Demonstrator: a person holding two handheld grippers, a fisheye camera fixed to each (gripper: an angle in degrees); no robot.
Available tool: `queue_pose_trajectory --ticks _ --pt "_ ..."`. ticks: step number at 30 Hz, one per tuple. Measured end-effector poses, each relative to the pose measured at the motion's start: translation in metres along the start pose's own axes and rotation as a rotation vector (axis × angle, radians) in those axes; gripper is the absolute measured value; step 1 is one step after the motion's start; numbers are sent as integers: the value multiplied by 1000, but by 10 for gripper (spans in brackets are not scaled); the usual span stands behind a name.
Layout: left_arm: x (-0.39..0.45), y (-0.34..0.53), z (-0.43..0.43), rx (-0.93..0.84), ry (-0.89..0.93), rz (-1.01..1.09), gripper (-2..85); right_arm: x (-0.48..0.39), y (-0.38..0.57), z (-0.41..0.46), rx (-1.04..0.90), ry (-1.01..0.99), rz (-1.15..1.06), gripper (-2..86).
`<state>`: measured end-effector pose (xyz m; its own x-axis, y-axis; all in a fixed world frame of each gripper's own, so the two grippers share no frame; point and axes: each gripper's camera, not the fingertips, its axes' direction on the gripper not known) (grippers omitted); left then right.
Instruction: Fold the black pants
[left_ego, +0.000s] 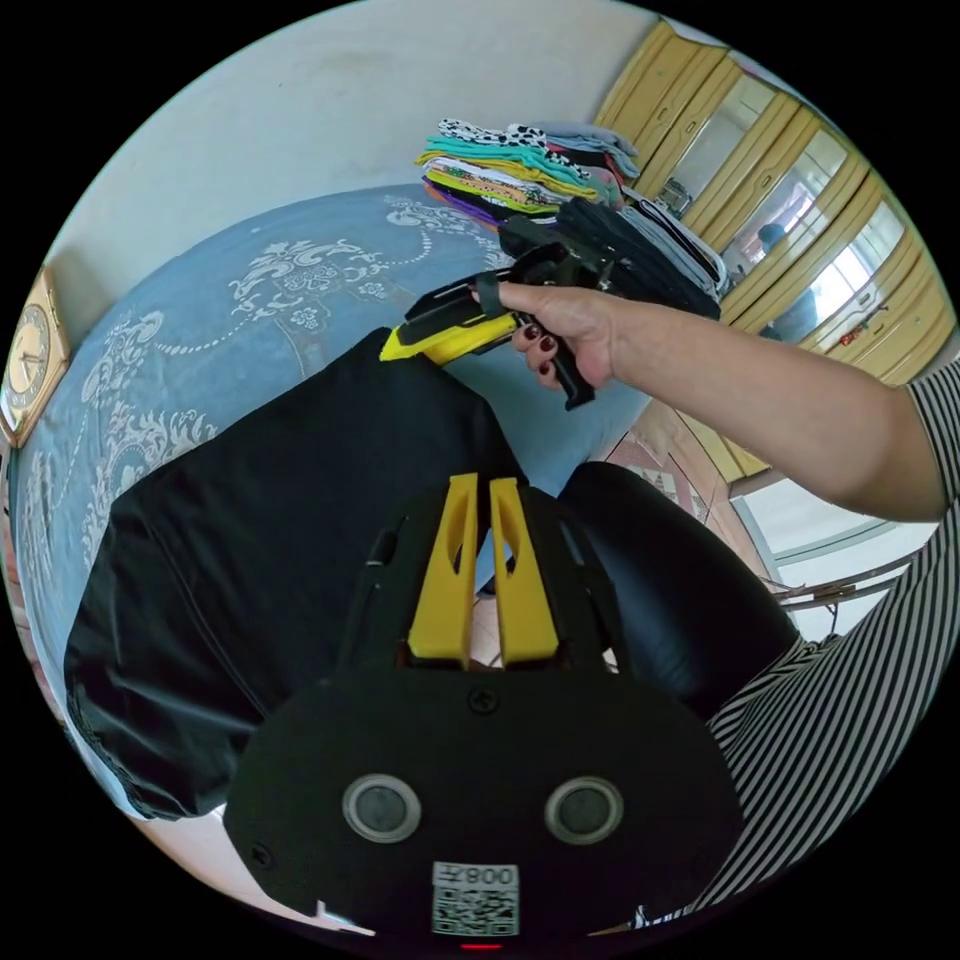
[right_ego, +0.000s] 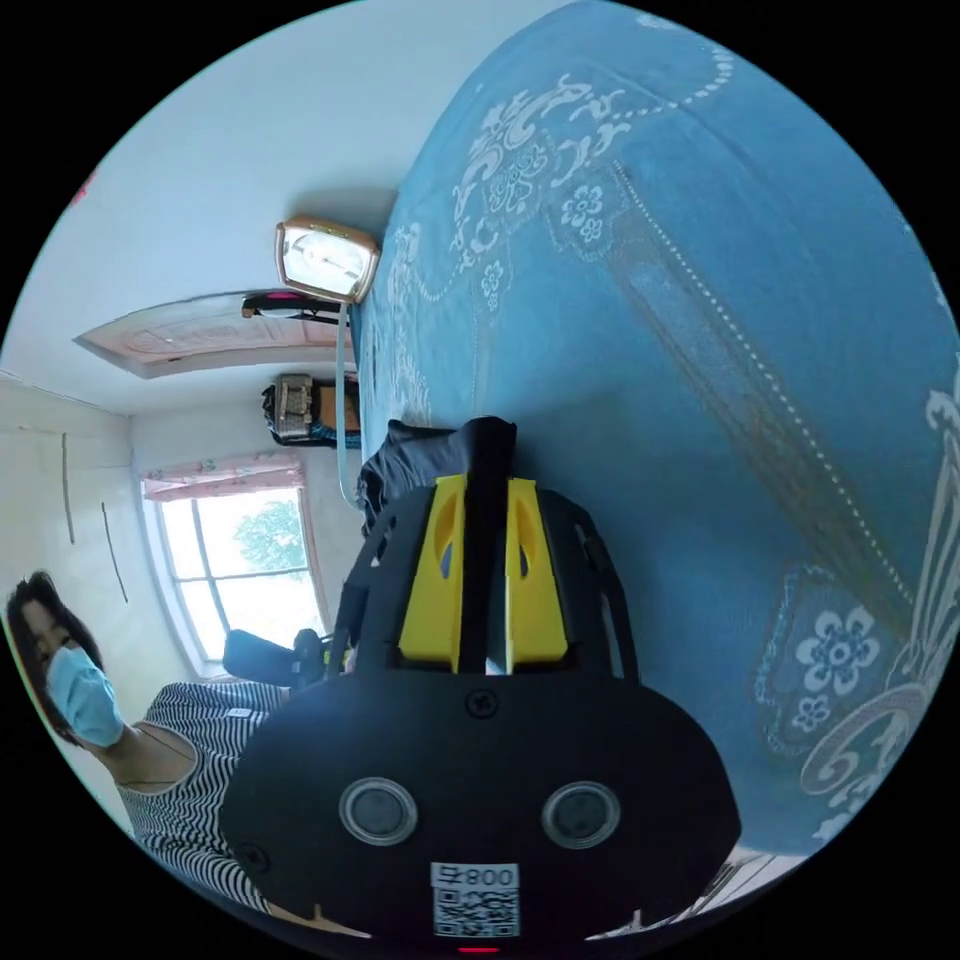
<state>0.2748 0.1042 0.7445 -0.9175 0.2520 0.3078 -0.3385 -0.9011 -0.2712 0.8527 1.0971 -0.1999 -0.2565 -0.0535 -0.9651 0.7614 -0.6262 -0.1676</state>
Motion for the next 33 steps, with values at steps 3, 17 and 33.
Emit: queue_pose_trajectory --ticks 3,17,33 --pt "3 -1 -6 -2 3 -14 44 3 -7 8 -18 -26 17 35" --pt "22 -27 -46 52 -33 -214 169 -101 -1 43 -32 109 -95 20" --pt "0 -43 -85 7 -13 -244 37 -121 -11 -20 100 74 -87 20"
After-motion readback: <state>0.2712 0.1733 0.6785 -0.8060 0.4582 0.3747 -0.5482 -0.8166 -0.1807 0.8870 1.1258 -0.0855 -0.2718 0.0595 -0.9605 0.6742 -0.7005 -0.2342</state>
